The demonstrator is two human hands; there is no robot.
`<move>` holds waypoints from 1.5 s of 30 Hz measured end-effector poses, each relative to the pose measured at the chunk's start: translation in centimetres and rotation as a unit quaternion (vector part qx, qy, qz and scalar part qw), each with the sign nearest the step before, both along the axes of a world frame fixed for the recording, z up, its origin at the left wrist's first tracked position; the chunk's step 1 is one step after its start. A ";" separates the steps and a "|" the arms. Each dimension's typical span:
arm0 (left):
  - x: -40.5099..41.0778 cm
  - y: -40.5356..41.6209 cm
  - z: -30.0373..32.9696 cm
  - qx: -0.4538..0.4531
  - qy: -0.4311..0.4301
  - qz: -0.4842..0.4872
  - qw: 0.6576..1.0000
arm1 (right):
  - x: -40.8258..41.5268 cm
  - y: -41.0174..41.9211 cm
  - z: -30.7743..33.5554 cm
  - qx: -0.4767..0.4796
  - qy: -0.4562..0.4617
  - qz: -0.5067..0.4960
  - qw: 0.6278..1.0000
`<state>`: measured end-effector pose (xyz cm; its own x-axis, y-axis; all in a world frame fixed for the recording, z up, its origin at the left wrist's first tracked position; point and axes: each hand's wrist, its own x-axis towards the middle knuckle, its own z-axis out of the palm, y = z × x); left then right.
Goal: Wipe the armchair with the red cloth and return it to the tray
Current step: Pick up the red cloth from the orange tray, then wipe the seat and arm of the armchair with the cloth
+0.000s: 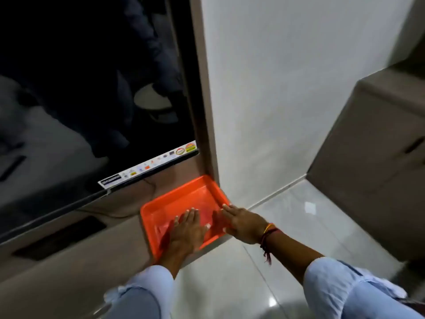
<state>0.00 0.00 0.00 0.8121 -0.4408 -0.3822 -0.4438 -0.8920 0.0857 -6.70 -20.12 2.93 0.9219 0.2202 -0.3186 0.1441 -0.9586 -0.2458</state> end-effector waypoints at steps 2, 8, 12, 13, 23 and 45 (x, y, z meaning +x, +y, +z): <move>1.1 2.1 -1.8 0.013 0.033 0.033 0.999 | 2.1 2.0 -2.1 0.017 0.013 0.021 1.000; 2.1 5.6 -5.5 0.063 -0.032 -0.042 0.997 | 6.8 5.9 -6.6 -0.050 0.010 0.073 0.996; 2.7 5.5 -5.6 0.058 -0.066 -0.044 0.995 | 8.3 6.6 -7.4 -0.104 -0.032 0.087 0.990; 2.8 5.4 -5.5 0.063 -0.070 -0.045 0.995 | 8.6 6.8 -7.5 -0.120 -0.035 0.091 0.988; 2.6 1.9 -1.3 0.025 -0.242 -0.029 0.970 | 6.6 5.4 -1.8 -0.184 -0.236 0.092 0.950; -56.1 -39.5 0.1 -0.187 -0.220 -0.603 0.743 | -67.4 -22.0 -0.8 -0.305 -0.115 -0.476 0.817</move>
<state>-56.05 -39.54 0.14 -0.2507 -0.9583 0.1372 -0.9600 0.2278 -0.1630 -74.05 -42.15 2.13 0.6341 -0.7662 0.1042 -0.7627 -0.5975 0.2475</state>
